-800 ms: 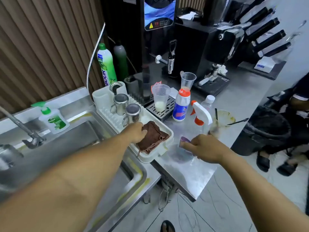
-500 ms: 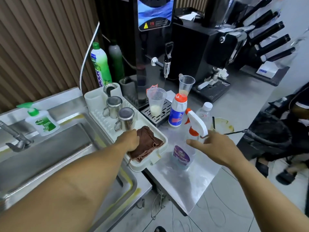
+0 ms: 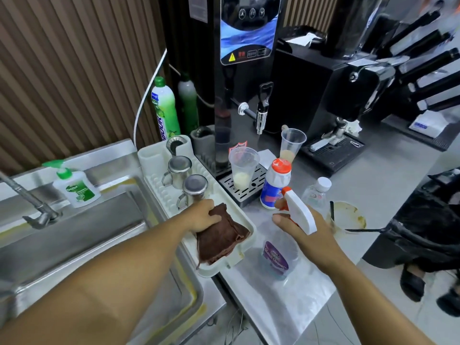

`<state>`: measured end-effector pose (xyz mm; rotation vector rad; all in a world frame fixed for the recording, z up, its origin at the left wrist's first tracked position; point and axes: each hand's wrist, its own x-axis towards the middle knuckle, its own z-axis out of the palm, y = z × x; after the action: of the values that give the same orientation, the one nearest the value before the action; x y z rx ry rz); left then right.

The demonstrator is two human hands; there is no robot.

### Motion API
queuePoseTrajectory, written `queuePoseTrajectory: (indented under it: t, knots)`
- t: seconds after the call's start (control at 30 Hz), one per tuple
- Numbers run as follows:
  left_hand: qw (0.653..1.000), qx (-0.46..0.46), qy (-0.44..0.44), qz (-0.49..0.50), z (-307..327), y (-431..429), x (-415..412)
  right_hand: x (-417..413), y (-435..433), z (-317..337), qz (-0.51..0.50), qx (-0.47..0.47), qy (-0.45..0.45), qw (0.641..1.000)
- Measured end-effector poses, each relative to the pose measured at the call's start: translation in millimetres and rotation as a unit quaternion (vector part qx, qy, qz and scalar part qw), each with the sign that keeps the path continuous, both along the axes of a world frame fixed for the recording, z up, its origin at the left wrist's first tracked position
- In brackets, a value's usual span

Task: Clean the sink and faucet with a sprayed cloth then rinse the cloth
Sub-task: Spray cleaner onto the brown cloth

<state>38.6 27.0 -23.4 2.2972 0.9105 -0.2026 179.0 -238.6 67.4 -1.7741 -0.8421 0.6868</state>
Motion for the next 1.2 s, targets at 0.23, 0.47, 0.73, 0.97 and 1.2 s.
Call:
queuePoseTrajectory:
  t: [0.23,0.47,0.73,0.97,1.2]
  knots:
    - [0.996,-0.063,-0.070,-0.008,22,4,-17,-16,6,2,-0.013,0.087,-0.032,0.996]
    - [0.951,-0.203,-0.225,0.060,66,6,-26,-49,2,17,-0.017,0.089,-0.058,0.994]
    - [0.883,-0.374,-0.268,0.095,106,9,-36,-111,7,24,0.001,0.060,-0.128,0.990]
    - [0.879,-0.412,-0.237,0.044,131,0,-50,-146,16,30,-0.004,0.037,-0.176,0.984]
    - [0.890,-0.403,-0.213,0.014,154,3,-66,-151,15,35,0.002,0.018,-0.182,0.983]
